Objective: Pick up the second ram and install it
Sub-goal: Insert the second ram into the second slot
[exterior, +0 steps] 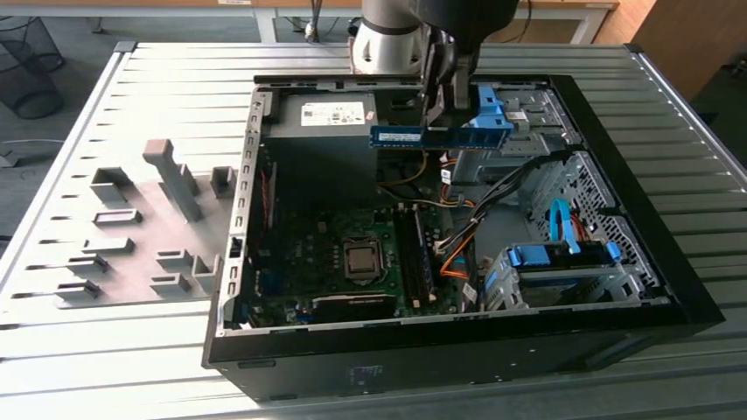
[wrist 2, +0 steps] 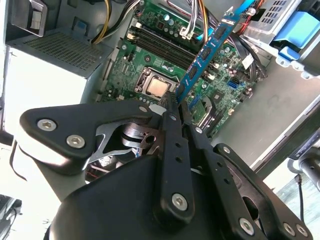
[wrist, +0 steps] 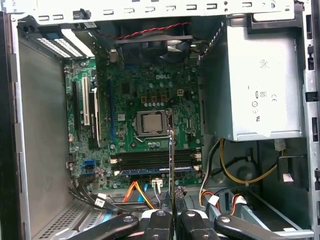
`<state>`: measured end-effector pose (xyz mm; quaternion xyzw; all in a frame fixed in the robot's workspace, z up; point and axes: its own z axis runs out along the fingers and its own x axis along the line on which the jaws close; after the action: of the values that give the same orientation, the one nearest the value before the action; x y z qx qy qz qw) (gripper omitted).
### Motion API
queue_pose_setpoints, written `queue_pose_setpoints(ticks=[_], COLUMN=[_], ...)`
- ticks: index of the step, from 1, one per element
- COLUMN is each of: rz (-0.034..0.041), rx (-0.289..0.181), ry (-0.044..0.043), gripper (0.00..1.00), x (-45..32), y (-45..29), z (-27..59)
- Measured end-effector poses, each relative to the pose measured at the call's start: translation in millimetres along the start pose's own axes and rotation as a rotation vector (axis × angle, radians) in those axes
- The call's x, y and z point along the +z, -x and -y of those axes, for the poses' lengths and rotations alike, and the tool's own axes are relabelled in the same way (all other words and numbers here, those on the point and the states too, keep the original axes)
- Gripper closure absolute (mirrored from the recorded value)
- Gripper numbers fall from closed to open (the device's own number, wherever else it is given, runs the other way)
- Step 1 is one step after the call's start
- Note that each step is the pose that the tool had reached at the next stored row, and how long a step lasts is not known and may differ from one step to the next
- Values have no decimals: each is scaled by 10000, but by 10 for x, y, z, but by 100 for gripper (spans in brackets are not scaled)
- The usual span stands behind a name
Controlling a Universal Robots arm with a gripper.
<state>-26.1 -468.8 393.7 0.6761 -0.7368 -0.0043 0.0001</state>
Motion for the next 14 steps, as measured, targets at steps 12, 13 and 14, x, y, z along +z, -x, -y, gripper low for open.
queue_pose_setpoints(ticks=[12, 13, 14], rz=[3, 3, 3], rx=[501, 502, 502], ry=[-3, -3, -3], gripper=[86, 86, 86], x=[2, 2, 2], y=[0, 0, 0], z=[0, 0, 0])
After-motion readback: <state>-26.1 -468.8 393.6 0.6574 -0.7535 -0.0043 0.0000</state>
